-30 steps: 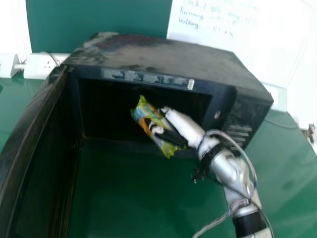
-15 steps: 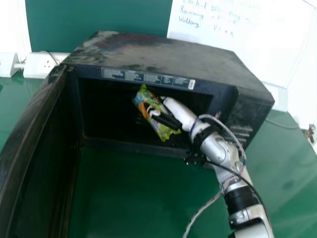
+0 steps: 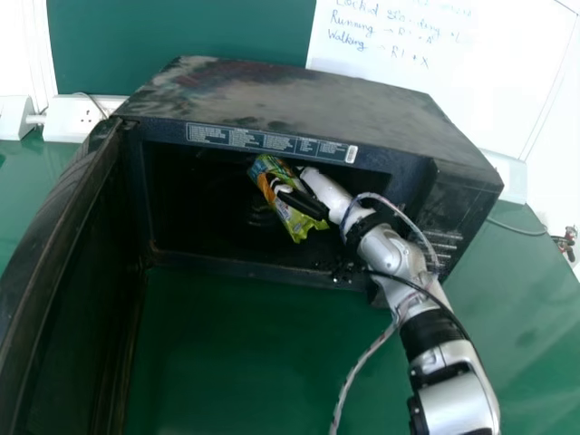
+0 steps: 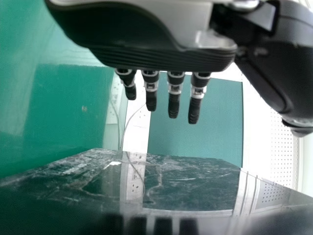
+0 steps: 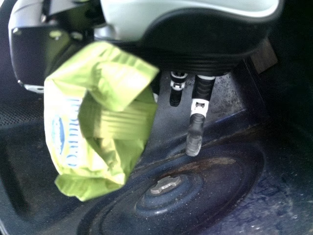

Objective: Put biscuit inside oven

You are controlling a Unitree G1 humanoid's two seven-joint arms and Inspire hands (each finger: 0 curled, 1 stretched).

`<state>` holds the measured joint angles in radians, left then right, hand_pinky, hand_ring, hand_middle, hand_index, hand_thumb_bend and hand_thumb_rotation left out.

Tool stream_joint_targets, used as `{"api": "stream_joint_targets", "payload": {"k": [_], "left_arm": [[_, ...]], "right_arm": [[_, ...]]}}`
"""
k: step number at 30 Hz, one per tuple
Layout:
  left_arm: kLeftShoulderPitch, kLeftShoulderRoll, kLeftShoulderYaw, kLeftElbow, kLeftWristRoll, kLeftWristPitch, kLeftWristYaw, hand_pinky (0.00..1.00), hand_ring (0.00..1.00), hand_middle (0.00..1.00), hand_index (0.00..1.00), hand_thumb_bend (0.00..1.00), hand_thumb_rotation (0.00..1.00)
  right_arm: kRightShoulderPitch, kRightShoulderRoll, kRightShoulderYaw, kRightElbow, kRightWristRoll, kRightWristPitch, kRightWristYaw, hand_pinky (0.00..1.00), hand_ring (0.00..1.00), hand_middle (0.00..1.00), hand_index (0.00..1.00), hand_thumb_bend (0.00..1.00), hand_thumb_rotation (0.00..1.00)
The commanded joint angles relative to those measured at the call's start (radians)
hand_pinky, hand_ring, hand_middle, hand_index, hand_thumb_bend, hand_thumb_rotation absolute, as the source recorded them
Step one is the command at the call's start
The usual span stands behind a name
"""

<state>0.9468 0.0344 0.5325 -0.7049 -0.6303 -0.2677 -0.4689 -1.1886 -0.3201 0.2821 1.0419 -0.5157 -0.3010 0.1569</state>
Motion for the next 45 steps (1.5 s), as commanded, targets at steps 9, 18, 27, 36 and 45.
{"api": "stream_joint_targets", "payload": {"k": [9, 18, 27, 36, 45], "left_arm": [[0.016, -0.004, -0.009, 0.002, 0.008, -0.031, -0.017, 0.67, 0.82, 0.87, 0.84, 0.97, 1.0], [0.01, -0.007, -0.015, 0.015, 0.024, -0.059, -0.025, 0.75, 0.84, 0.88, 0.88, 0.93, 1.0], [0.01, -0.011, -0.027, 0.018, 0.033, -0.073, -0.028, 0.73, 0.83, 0.87, 0.89, 0.93, 1.0], [0.028, -0.009, -0.045, 0.004, 0.019, -0.061, -0.02, 0.67, 0.8, 0.84, 0.89, 0.95, 1.0], [0.039, 0.004, -0.053, -0.001, -0.015, -0.04, -0.024, 0.71, 0.83, 0.87, 0.9, 0.91, 1.0]], "right_arm": [[-0.071, 0.035, 0.04, 0.121, -0.021, 0.002, -0.097, 0.39, 0.07, 0.2, 0.3, 0.33, 0.0], [-0.121, 0.061, 0.064, 0.193, -0.041, 0.016, -0.134, 0.39, 0.03, 0.14, 0.32, 0.33, 0.0], [-0.154, 0.091, 0.093, 0.232, -0.063, 0.048, -0.173, 0.39, 0.04, 0.16, 0.33, 0.33, 0.0], [-0.173, 0.118, 0.089, 0.264, -0.06, 0.099, -0.192, 0.39, 0.0, 0.04, 0.29, 0.32, 0.0], [-0.177, 0.133, 0.092, 0.281, -0.065, 0.124, -0.213, 0.39, 0.0, 0.0, 0.3, 0.32, 0.0]]}}
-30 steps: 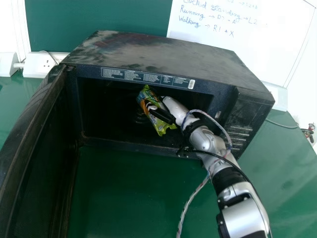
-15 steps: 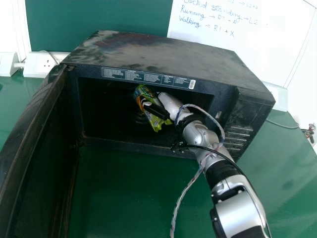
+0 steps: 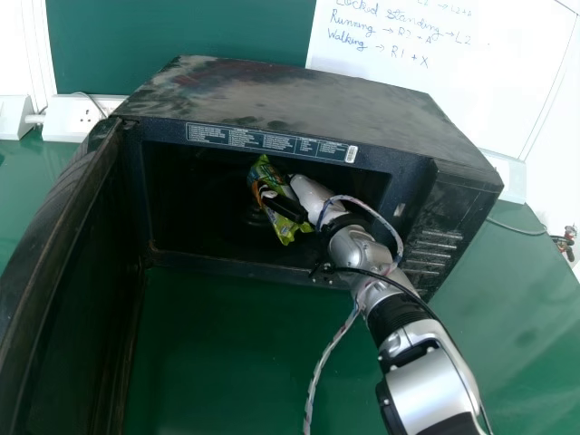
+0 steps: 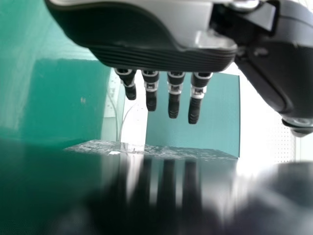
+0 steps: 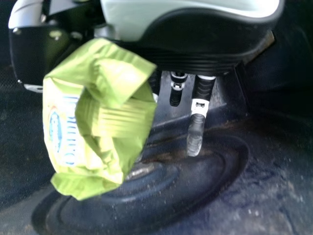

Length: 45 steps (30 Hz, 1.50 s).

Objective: Put biscuit inside oven

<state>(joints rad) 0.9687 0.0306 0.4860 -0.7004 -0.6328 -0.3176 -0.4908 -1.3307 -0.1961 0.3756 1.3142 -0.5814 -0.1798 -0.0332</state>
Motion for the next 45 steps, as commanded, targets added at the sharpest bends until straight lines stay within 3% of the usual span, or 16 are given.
{"api": "stream_joint_targets", "payload": {"k": [1, 5, 7, 9, 11, 14, 15, 17, 19, 21, 26, 30, 45], "left_arm": [[0.018, 0.009, -0.007, -0.006, -0.014, 0.012, -0.004, 0.7, 0.82, 0.87, 0.89, 0.91, 1.0], [0.021, 0.012, -0.003, -0.002, -0.008, 0.005, -0.012, 0.71, 0.83, 0.88, 0.89, 0.9, 1.0], [0.026, 0.009, -0.003, -0.005, -0.003, 0.004, -0.011, 0.71, 0.83, 0.88, 0.89, 0.89, 1.0], [0.019, 0.007, 0.0, 0.005, 0.007, -0.013, -0.018, 0.7, 0.82, 0.87, 0.89, 0.88, 1.0], [0.005, 0.009, 0.007, 0.021, 0.017, -0.031, -0.024, 0.69, 0.81, 0.87, 0.89, 0.88, 1.0], [0.028, 0.003, 0.011, -0.015, 0.042, 0.007, 0.029, 0.68, 0.81, 0.86, 0.89, 0.89, 1.0], [0.033, -0.001, 0.012, -0.023, 0.053, 0.009, 0.041, 0.69, 0.82, 0.86, 0.89, 0.89, 1.0], [0.036, -0.005, 0.012, -0.033, 0.069, 0.007, 0.061, 0.69, 0.82, 0.86, 0.89, 0.89, 1.0], [0.046, -0.01, 0.009, -0.05, 0.086, 0.014, 0.084, 0.65, 0.79, 0.84, 0.89, 0.9, 1.0], [0.06, -0.018, 0.007, -0.068, 0.112, 0.026, 0.109, 0.63, 0.78, 0.84, 0.89, 0.91, 1.0], [0.069, -0.018, 0.01, -0.065, 0.149, 0.009, 0.116, 0.68, 0.81, 0.86, 0.88, 0.89, 1.0], [0.053, -0.016, 0.022, -0.025, 0.181, -0.048, 0.094, 0.73, 0.83, 0.87, 0.88, 0.87, 1.0], [0.065, -0.004, 0.014, -0.015, 0.164, -0.048, 0.08, 0.74, 0.85, 0.89, 0.88, 0.88, 1.0]], "right_arm": [[-0.033, 0.01, -0.001, 0.009, 0.001, 0.002, -0.028, 0.38, 0.0, 0.0, 0.3, 0.32, 0.0], [-0.03, 0.013, 0.0, 0.015, 0.0, 0.008, -0.036, 0.39, 0.0, 0.0, 0.29, 0.32, 0.0], [-0.029, 0.014, 0.003, 0.017, -0.002, 0.008, -0.04, 0.39, 0.02, 0.1, 0.31, 0.32, 0.0], [-0.027, 0.013, 0.005, 0.017, -0.005, 0.007, -0.046, 0.41, 0.2, 0.33, 0.45, 0.42, 0.0], [-0.026, 0.014, -0.002, 0.017, 0.002, 0.006, -0.047, 0.42, 0.33, 0.44, 0.47, 0.44, 0.0], [-0.026, 0.013, -0.009, 0.017, 0.01, 0.006, -0.041, 0.43, 0.58, 0.63, 0.49, 0.5, 0.04], [-0.027, 0.012, -0.009, 0.017, 0.01, 0.006, -0.039, 0.45, 0.67, 0.71, 0.61, 0.61, 0.02], [-0.027, 0.011, -0.011, 0.016, 0.012, 0.01, -0.037, 0.49, 0.79, 0.82, 0.75, 0.66, 0.03], [-0.028, 0.01, -0.01, 0.016, 0.009, 0.014, -0.039, 0.53, 0.87, 0.91, 0.87, 0.71, 0.14], [-0.026, 0.009, -0.01, 0.016, 0.009, 0.013, -0.037, 0.57, 0.92, 0.96, 0.95, 0.84, 0.34], [-0.018, 0.006, -0.017, 0.013, 0.012, -0.001, -0.044, 0.7, 1.0, 1.0, 1.0, 0.93, 0.54], [-0.013, 0.001, -0.015, 0.012, 0.008, -0.01, -0.049, 0.78, 1.0, 1.0, 1.0, 0.9, 0.64], [0.011, -0.02, -0.029, 0.007, 0.032, -0.046, -0.045, 0.81, 1.0, 1.0, 1.0, 0.91, 0.65]]}}
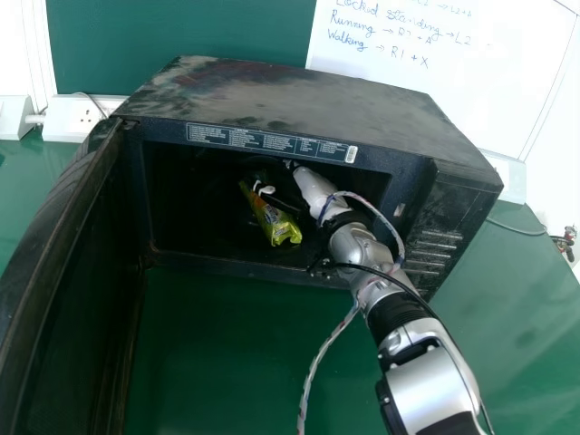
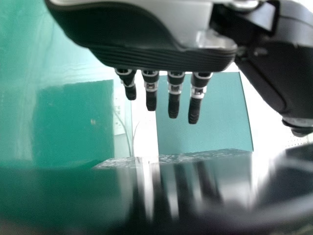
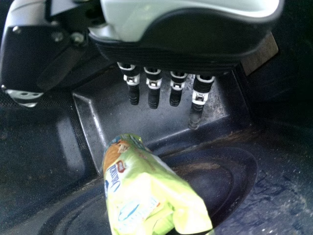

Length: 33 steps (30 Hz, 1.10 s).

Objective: Put biscuit inside oven

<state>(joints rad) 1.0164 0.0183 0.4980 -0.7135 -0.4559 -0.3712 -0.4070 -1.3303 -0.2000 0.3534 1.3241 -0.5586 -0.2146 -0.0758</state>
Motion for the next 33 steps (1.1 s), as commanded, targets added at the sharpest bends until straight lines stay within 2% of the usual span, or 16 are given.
{"api": "stream_joint_targets", "payload": {"k": [1, 4, 7, 9, 11, 22, 26, 29, 33], "left_arm": [[0.019, 0.008, 0.001, -0.004, -0.012, 0.008, -0.002, 0.74, 0.85, 0.89, 0.88, 0.88, 1.0], [0.015, 0.012, 0.0, 0.0, -0.017, 0.008, -0.007, 0.76, 0.86, 0.9, 0.89, 0.88, 1.0], [0.011, 0.014, 0.0, 0.003, -0.02, 0.009, -0.006, 0.7, 0.84, 0.89, 0.88, 0.9, 1.0], [0.013, 0.017, 0.001, 0.003, -0.017, 0.008, -0.007, 0.7, 0.83, 0.88, 0.87, 0.91, 1.0], [0.014, 0.017, 0.002, 0.001, -0.015, 0.012, -0.003, 0.71, 0.84, 0.89, 0.87, 0.93, 1.0], [0.014, 0.031, 0.001, -0.002, -0.019, 0.023, -0.002, 0.71, 0.82, 0.88, 0.87, 0.94, 1.0], [0.013, 0.028, 0.001, -0.003, -0.018, 0.025, 0.002, 0.74, 0.83, 0.88, 0.87, 0.91, 1.0], [0.015, 0.027, 0.0, -0.007, -0.019, 0.028, 0.004, 0.78, 0.85, 0.89, 0.88, 0.9, 1.0], [0.015, 0.027, 0.001, -0.012, -0.016, 0.033, 0.006, 0.74, 0.83, 0.88, 0.88, 0.87, 1.0]], "right_arm": [[0.012, -0.019, -0.01, -0.005, 0.012, -0.015, -0.001, 0.81, 1.0, 1.0, 1.0, 0.91, 0.65], [0.021, -0.03, -0.022, -0.017, 0.026, -0.037, 0.0, 0.81, 1.0, 1.0, 1.0, 0.91, 0.65], [0.04, -0.045, -0.023, -0.031, 0.028, -0.062, -0.021, 0.81, 1.0, 1.0, 1.0, 0.91, 0.65], [0.057, -0.057, -0.023, -0.039, 0.028, -0.078, -0.033, 0.81, 1.0, 1.0, 1.0, 0.91, 0.65], [0.078, -0.07, -0.027, -0.05, 0.034, -0.098, -0.036, 0.81, 1.0, 1.0, 1.0, 0.9, 0.66], [0.219, -0.172, -0.03, -0.164, 0.027, -0.214, -0.088, 0.84, 1.0, 1.0, 1.0, 0.88, 0.65], [0.277, -0.204, -0.051, -0.235, 0.049, -0.254, -0.071, 0.84, 1.0, 1.0, 1.0, 0.88, 0.65], [0.323, -0.223, -0.075, -0.304, 0.077, -0.255, -0.027, 0.83, 1.0, 1.0, 1.0, 0.9, 0.65], [0.395, -0.252, -0.097, -0.433, 0.086, -0.23, 0.012, 0.83, 1.0, 1.0, 1.0, 0.9, 0.65]]}}
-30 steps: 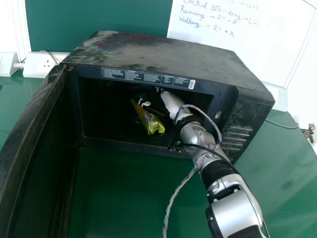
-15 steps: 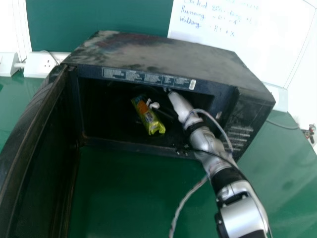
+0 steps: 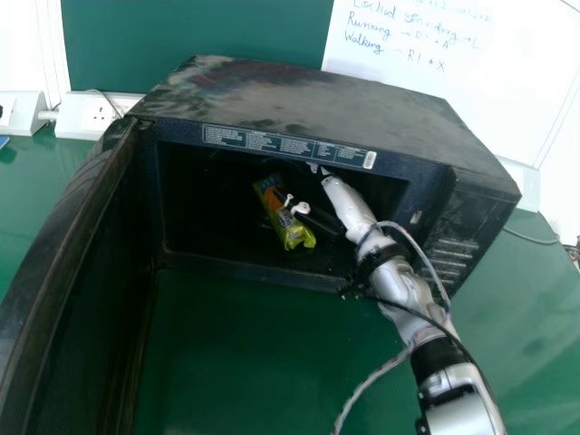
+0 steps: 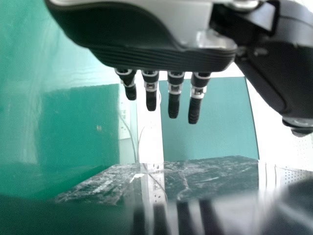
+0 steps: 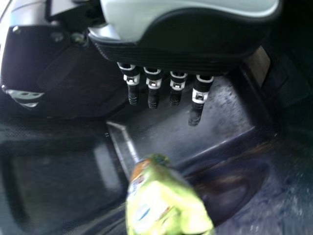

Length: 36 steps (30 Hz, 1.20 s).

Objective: Put biscuit inside oven

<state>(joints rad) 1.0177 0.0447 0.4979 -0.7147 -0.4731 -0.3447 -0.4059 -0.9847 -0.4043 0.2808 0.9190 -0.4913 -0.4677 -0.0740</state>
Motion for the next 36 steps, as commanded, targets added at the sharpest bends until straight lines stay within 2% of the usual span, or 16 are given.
{"api": "stream_joint_targets", "payload": {"k": [1, 4, 10, 15, 22, 29, 33, 36], "left_arm": [[0.014, 0.0, 0.001, -0.011, 0.001, 0.007, 0.006, 0.73, 0.82, 0.87, 0.88, 0.87, 1.0], [0.017, 0.0, 0.0, -0.017, -0.001, 0.012, 0.006, 0.71, 0.8, 0.84, 0.88, 0.87, 1.0], [0.019, 0.002, 0.001, -0.023, 0.0, 0.015, 0.005, 0.75, 0.83, 0.87, 0.88, 0.87, 1.0], [0.025, 0.0, 0.0, -0.033, -0.005, 0.024, 0.009, 0.81, 0.86, 0.9, 0.89, 0.87, 1.0], [0.026, 0.001, 0.0, -0.033, -0.002, 0.025, 0.009, 0.82, 0.87, 0.9, 0.9, 0.86, 1.0], [0.022, -0.001, -0.001, -0.033, 0.0, 0.021, 0.01, 0.78, 0.86, 0.9, 0.9, 0.83, 1.0], [0.023, 0.0, -0.002, -0.037, 0.005, 0.026, 0.014, 0.76, 0.85, 0.9, 0.89, 0.83, 1.0], [0.019, 0.002, 0.001, -0.034, 0.006, 0.023, 0.014, 0.73, 0.84, 0.9, 0.88, 0.88, 1.0]], "right_arm": [[0.071, -0.055, -0.032, -0.066, 0.023, 0.031, 0.022, 0.83, 1.0, 1.0, 1.0, 0.9, 0.65], [0.134, -0.077, -0.056, -0.183, 0.037, 0.054, 0.063, 0.83, 1.0, 1.0, 1.0, 0.9, 0.65], [0.236, -0.137, -0.094, -0.377, 0.061, 0.049, 0.166, 0.83, 1.0, 1.0, 1.0, 0.9, 0.65], [0.322, -0.195, -0.123, -0.564, 0.082, 0.081, 0.285, 0.83, 1.0, 1.0, 1.0, 0.89, 0.64], [0.383, -0.253, -0.159, -0.747, 0.104, 0.137, 0.417, 0.84, 1.0, 1.0, 1.0, 0.9, 0.65], [0.439, -0.271, -0.21, -0.86, 0.135, 0.174, 0.46, 0.83, 1.0, 1.0, 1.0, 0.89, 0.65], [0.501, -0.289, -0.25, -0.915, 0.17, 0.14, 0.462, 0.84, 1.0, 1.0, 1.0, 0.9, 0.66], [0.554, -0.294, -0.29, -0.952, 0.208, 0.123, 0.459, 0.84, 1.0, 1.0, 1.0, 0.9, 0.66]]}}
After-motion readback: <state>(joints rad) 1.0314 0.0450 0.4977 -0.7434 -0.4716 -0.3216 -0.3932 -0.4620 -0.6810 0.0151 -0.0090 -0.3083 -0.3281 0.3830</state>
